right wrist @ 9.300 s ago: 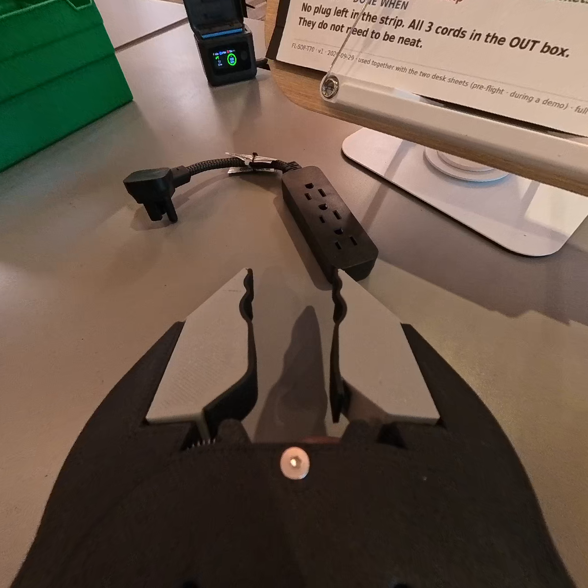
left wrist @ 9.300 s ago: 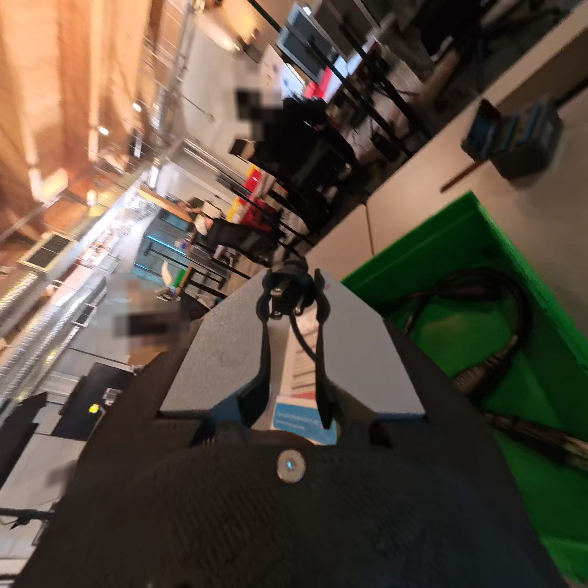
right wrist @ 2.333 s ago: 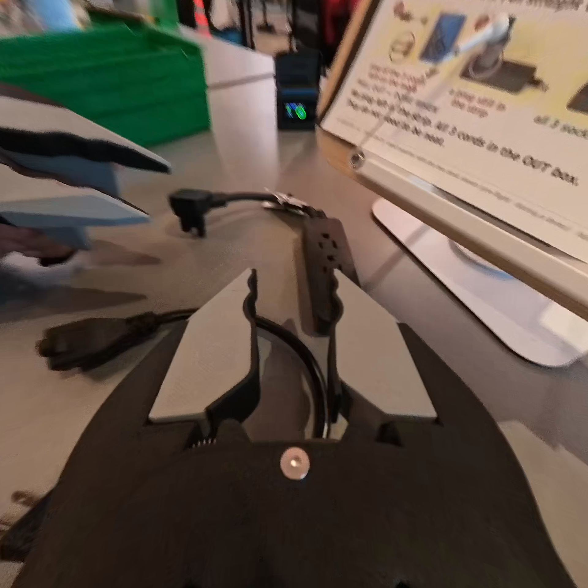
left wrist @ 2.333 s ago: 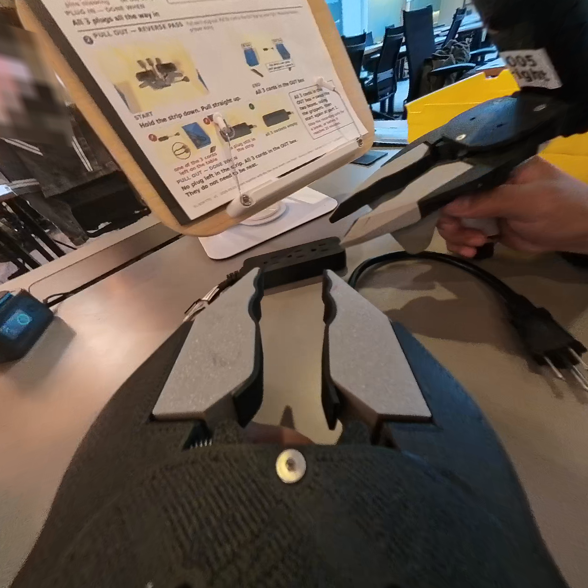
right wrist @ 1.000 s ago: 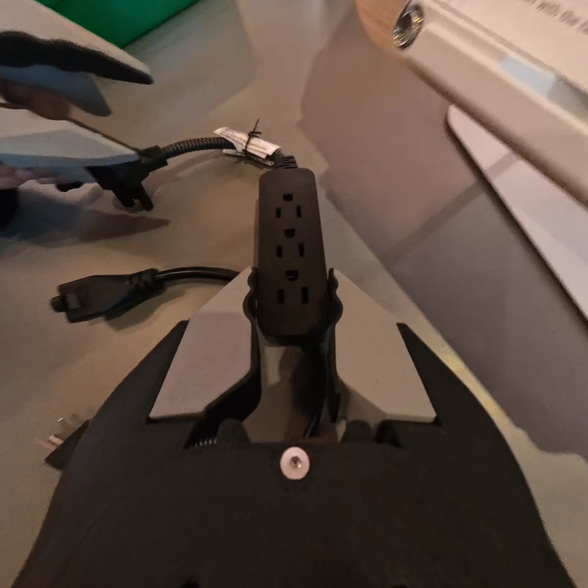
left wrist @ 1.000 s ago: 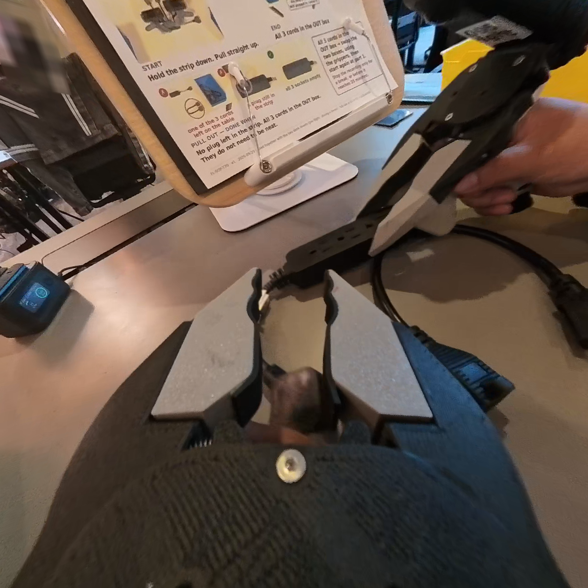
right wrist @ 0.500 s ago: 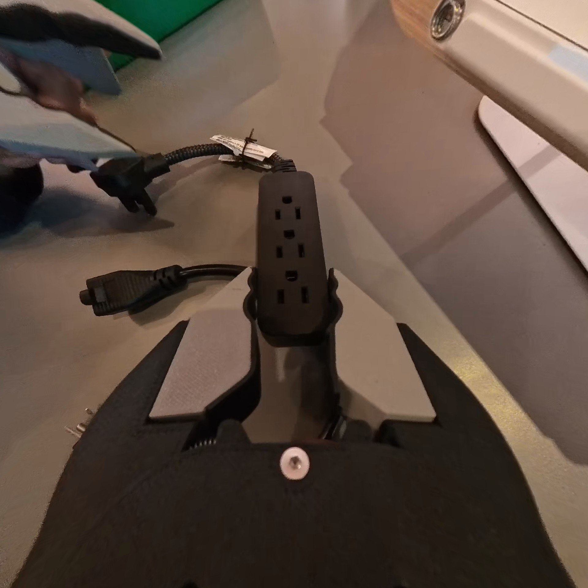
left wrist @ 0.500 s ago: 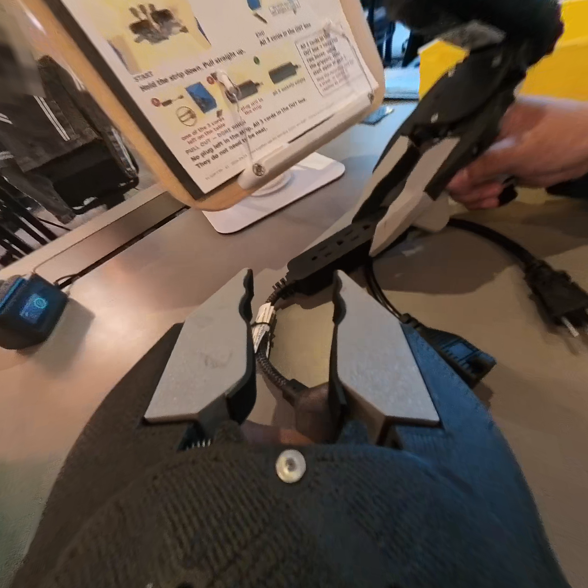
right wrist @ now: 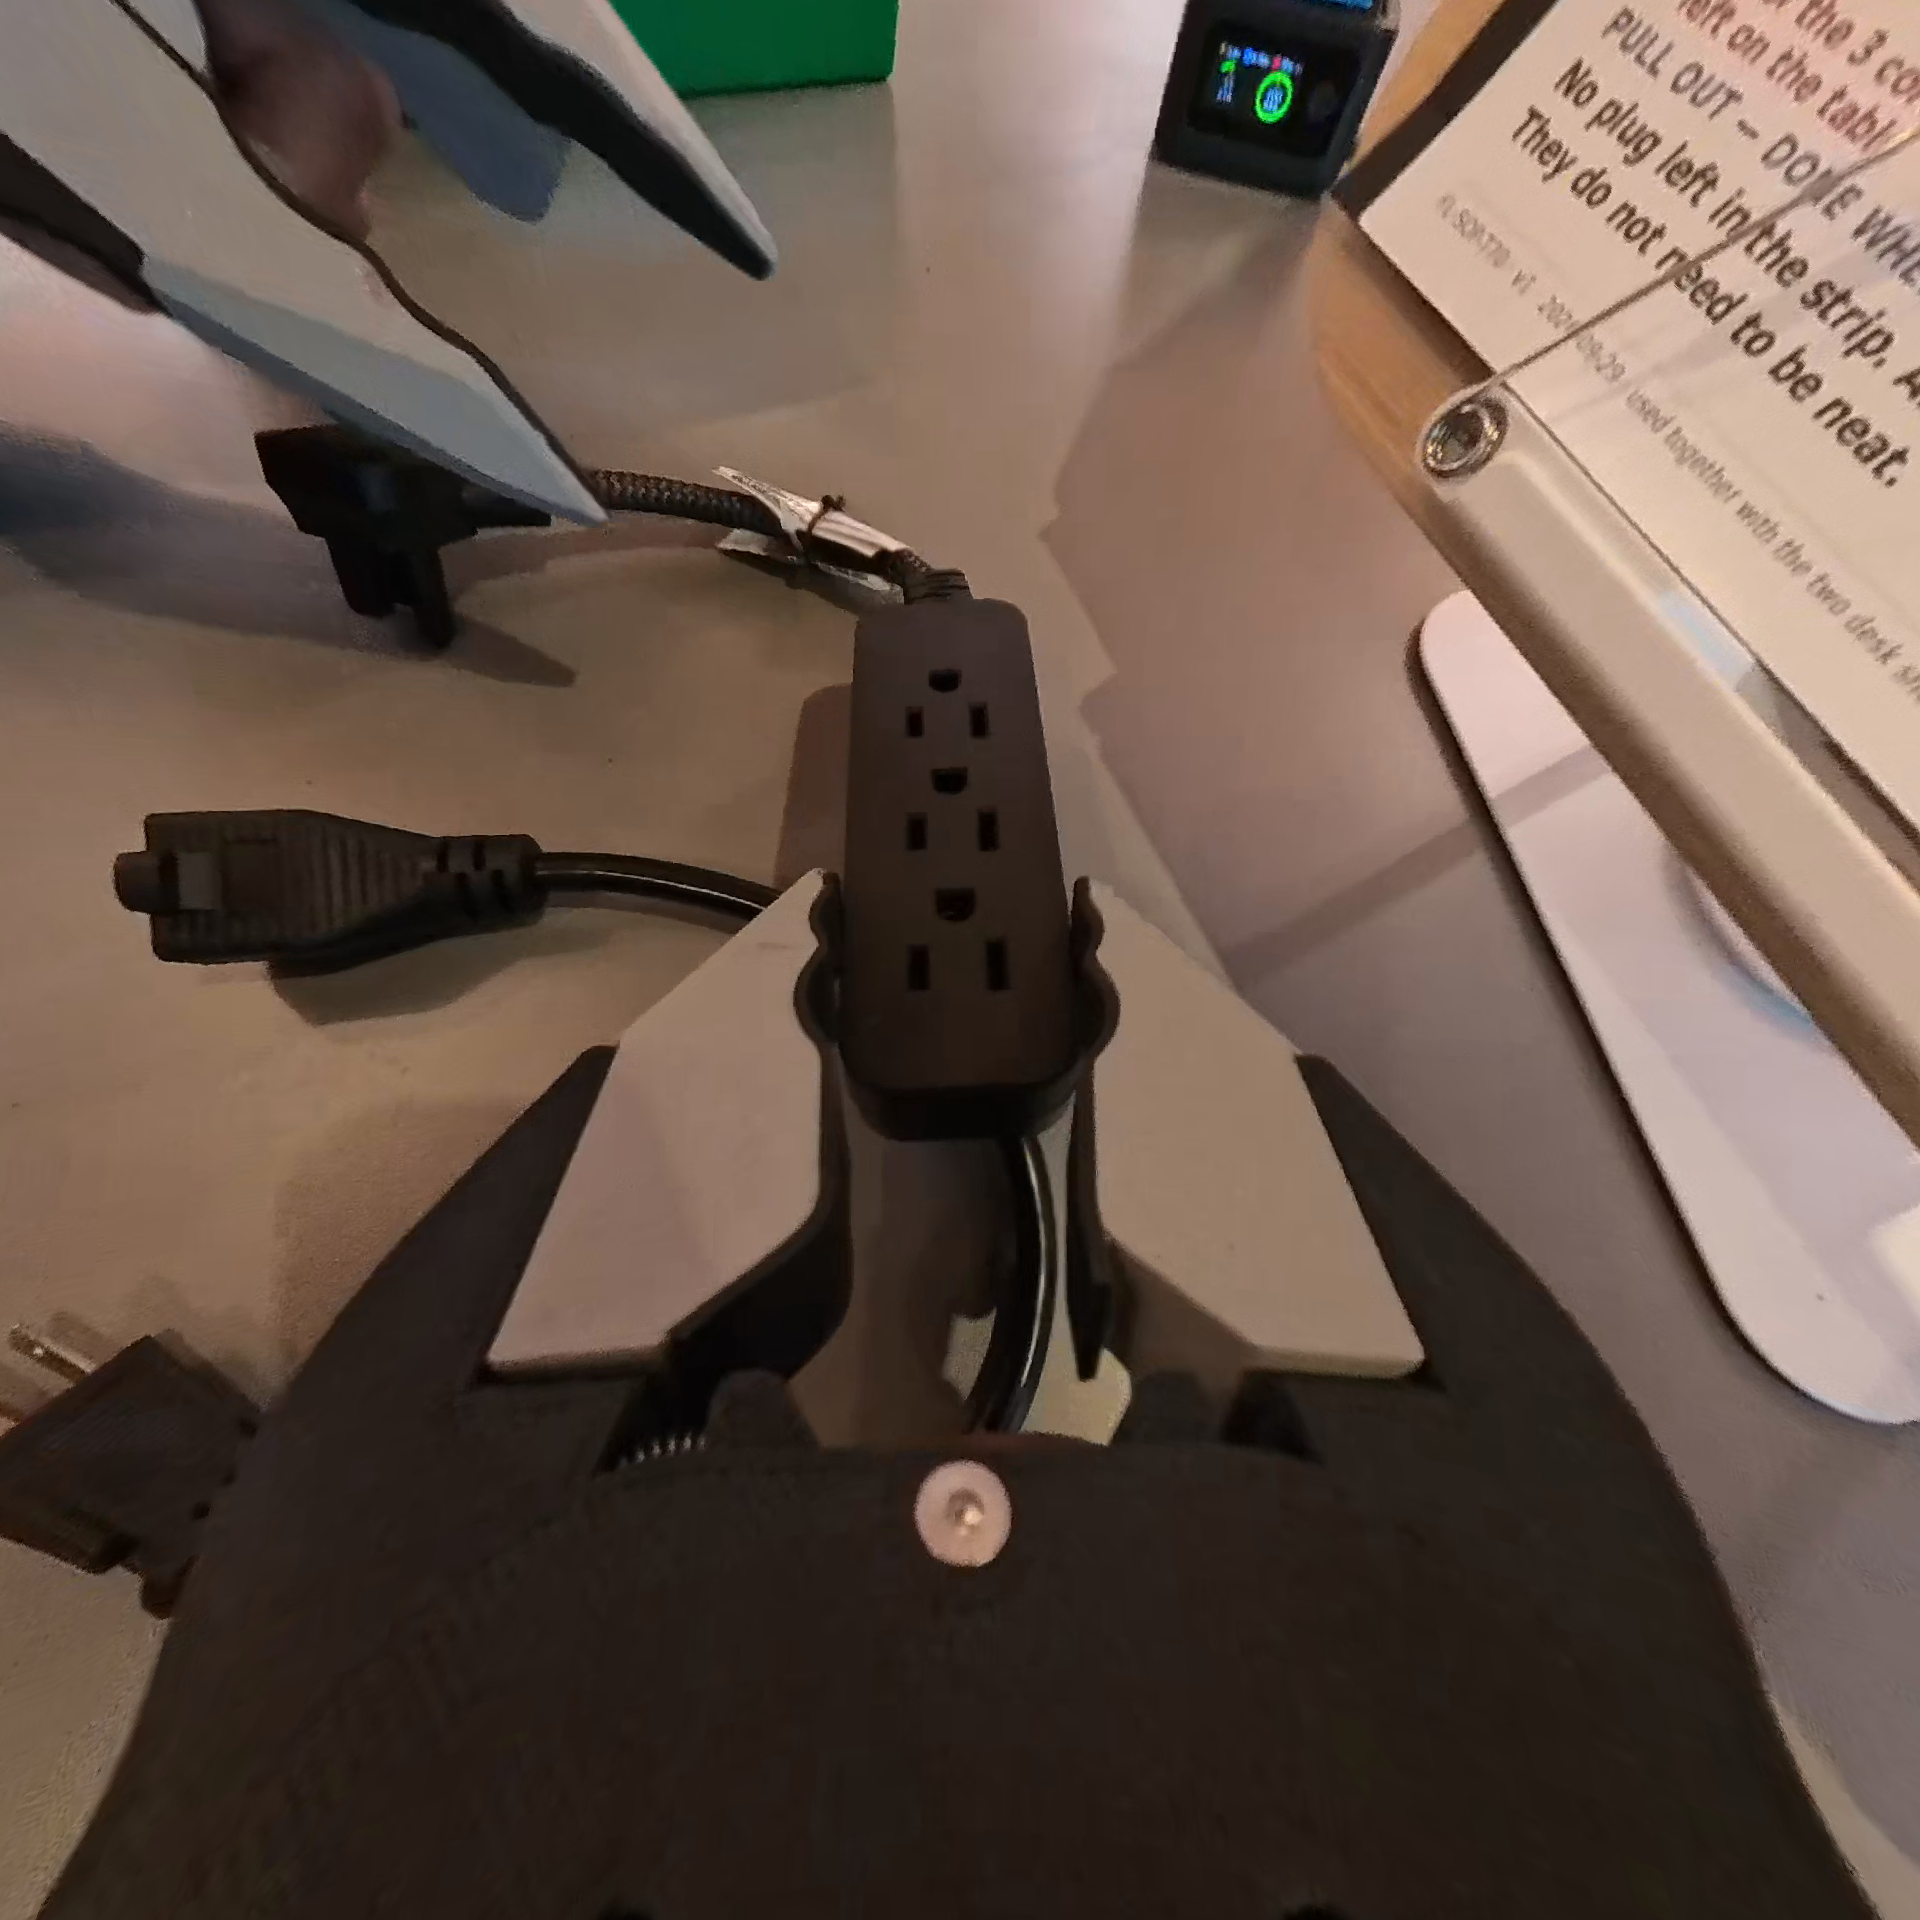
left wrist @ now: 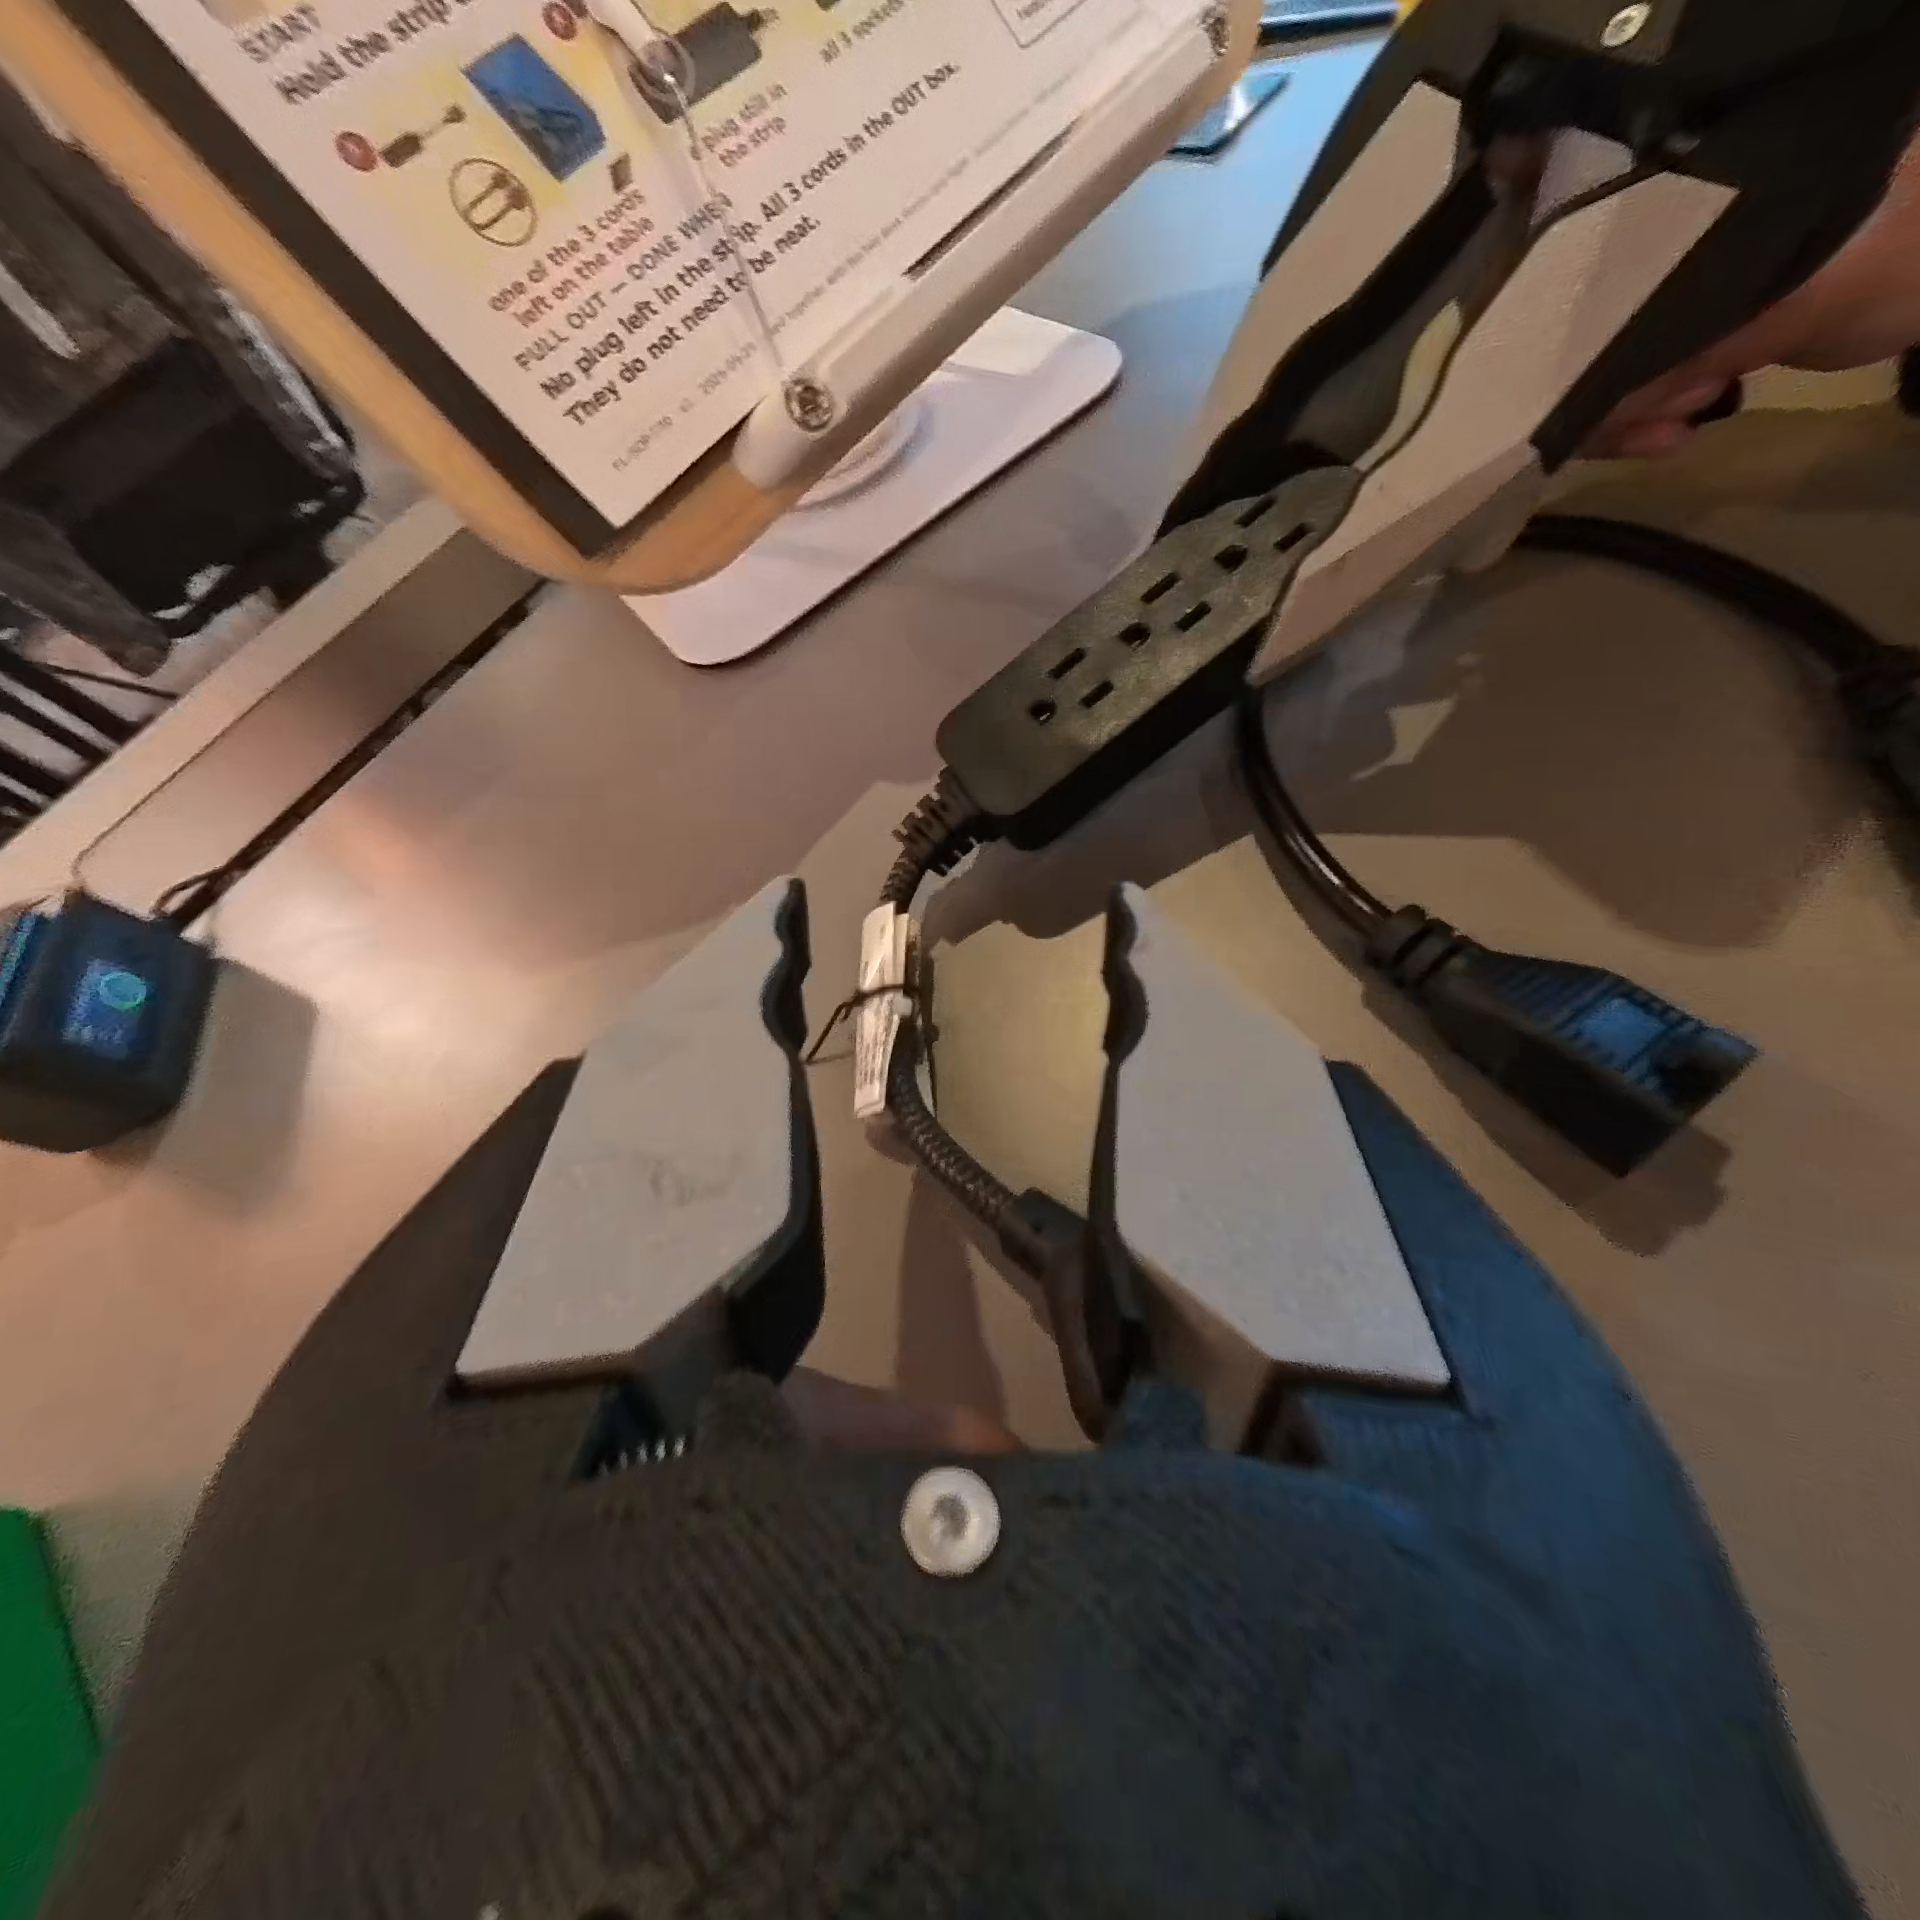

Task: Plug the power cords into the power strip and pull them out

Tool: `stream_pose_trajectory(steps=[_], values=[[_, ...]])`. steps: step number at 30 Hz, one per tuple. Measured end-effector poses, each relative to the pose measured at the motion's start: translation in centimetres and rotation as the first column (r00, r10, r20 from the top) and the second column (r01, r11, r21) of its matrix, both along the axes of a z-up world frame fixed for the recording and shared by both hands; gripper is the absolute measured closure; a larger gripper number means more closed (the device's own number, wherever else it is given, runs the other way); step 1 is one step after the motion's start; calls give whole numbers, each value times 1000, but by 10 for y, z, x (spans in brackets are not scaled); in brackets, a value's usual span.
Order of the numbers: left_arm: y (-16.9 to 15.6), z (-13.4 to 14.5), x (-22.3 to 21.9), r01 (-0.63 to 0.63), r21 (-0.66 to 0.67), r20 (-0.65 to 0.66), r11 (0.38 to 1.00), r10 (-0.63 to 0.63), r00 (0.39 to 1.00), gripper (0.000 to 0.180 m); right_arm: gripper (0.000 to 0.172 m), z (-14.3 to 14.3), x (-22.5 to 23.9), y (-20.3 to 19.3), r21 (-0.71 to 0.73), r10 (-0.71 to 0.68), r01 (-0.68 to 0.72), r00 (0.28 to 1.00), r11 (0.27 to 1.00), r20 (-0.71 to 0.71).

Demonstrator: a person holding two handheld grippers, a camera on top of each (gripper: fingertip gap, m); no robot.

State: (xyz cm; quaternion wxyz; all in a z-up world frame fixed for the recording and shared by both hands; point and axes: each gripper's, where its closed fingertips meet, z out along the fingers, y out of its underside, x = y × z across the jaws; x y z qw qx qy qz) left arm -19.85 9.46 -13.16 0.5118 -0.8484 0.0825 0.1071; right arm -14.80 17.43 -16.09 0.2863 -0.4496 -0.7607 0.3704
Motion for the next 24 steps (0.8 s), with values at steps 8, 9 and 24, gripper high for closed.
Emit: stream_pose_trajectory(steps=[8, 9, 24], values=[[33, -2, 0, 142, -188, -66, 972, -157, 985, 111, 131, 7, 1, -3, 30, 40, -38, 997, 999, -66], [38, -5, 0, 152, -201, -65, 968, -168, 984, 111, 131, 8, 1, -4, 33, 46, -44, 996, 999, -71], [42, -46, 22, 246, -266, -68, 932, -273, 960, 131, 131, 1, 7, -26, 13, 166, -166, 983, 986, -77]])
